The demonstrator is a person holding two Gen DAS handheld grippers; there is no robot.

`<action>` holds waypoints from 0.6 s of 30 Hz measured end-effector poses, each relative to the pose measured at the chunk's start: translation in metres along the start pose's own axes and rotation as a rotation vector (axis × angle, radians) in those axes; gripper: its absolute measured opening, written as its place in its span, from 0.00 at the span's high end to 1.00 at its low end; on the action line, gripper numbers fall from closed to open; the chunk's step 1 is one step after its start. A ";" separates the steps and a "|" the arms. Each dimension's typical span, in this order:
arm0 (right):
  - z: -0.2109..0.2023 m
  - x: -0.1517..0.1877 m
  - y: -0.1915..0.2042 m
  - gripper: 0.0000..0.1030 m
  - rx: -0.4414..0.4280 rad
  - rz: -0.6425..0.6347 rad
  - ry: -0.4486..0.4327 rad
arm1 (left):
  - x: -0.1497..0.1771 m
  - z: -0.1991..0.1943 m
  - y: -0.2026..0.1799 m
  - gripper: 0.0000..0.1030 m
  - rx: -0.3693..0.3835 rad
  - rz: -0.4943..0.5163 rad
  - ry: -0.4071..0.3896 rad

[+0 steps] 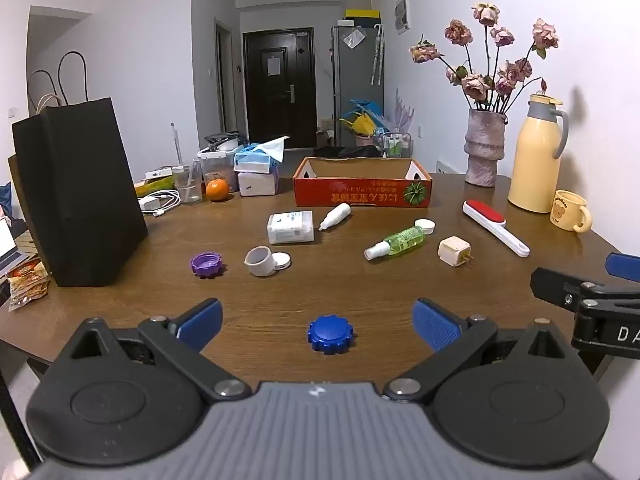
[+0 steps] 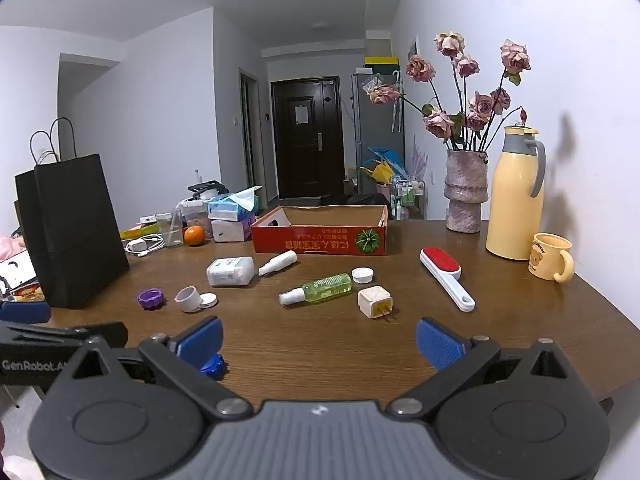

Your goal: Organize rigid objects

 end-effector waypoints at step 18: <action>-0.001 0.000 0.001 0.00 -0.002 -0.002 -0.004 | 0.001 0.000 -0.001 0.00 0.011 -0.001 -0.011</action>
Point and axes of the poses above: each gripper's, at about its wrist camera, not at the fingertips, and z roughly the way its jaws point, y to its left, x to its underside, the point moved 5 cm from there along z, roughly the way its jaws point, and after that the axes turned 6 degrees about -z, right-handed, at the moved point
